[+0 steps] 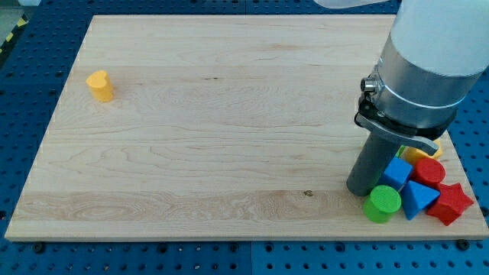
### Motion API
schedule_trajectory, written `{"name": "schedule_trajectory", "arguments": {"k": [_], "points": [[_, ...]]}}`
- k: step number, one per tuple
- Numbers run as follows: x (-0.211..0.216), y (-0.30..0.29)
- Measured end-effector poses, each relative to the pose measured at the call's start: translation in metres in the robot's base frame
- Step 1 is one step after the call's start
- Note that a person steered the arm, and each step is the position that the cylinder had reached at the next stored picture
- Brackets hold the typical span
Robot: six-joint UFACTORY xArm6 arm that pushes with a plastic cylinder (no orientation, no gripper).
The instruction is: Move your arm below the yellow heart
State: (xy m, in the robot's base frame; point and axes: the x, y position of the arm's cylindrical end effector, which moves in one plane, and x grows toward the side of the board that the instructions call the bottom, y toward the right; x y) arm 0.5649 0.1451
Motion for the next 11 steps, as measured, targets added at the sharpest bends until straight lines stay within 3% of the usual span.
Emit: {"name": "schedule_trajectory", "arguments": {"k": [5,11], "points": [[0.0,-0.022],[0.0,-0.103]]}}
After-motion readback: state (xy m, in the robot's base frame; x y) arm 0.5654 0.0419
